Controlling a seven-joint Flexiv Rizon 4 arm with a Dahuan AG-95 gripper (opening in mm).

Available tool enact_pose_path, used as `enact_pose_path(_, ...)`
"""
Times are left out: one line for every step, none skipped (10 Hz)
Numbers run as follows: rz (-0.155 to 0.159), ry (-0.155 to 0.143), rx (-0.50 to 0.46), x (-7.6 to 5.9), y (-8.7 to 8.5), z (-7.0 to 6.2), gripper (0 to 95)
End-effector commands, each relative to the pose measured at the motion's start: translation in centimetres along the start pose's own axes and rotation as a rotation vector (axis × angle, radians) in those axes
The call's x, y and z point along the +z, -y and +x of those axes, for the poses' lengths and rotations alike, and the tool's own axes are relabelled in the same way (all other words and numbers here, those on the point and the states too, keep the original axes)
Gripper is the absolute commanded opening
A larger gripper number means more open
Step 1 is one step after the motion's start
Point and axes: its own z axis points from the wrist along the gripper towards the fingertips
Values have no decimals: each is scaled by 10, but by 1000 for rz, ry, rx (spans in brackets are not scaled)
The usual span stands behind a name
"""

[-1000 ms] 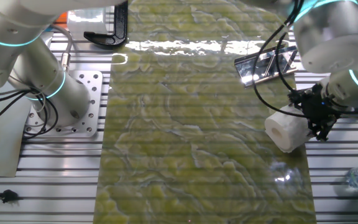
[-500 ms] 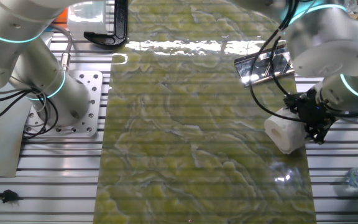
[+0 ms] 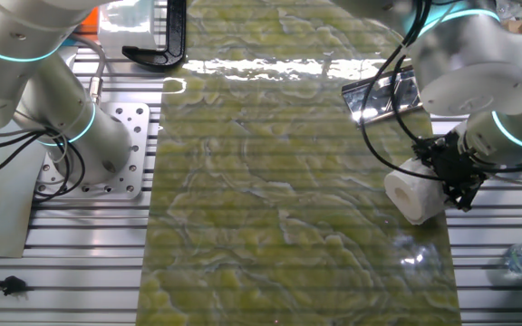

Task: Put the toilet paper on its holder

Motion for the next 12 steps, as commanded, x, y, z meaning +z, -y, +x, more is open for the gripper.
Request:
enact_pose_path(-4, 5, 2, 0, 1, 0, 760)
enact_pose_path(-1, 1, 11, -1, 1, 0, 760)
enact_pose_path(-3, -4, 24, -2, 0, 0, 190)
enact_pose_path(-2, -7, 42, -2, 0, 0, 0)
enact_pose_path(2, -8, 41, -2, 0, 0, 0)
enact_pose_path(-3, -8, 40, -4, 0, 0, 0)
enact_pose_path(-10, -16, 40, -9, -1, 0, 0)
enact_pose_path(-5, -17, 39, -12, -2, -1, 0)
enact_pose_path(-4, -17, 39, -13, -2, -1, 0)
enact_pose_path(-2, -13, 38, -13, -1, 0, 0)
enact_pose_path(-2, -13, 35, -13, -2, 0, 0)
enact_pose_path(-3, -13, 32, -16, -2, -1, 0)
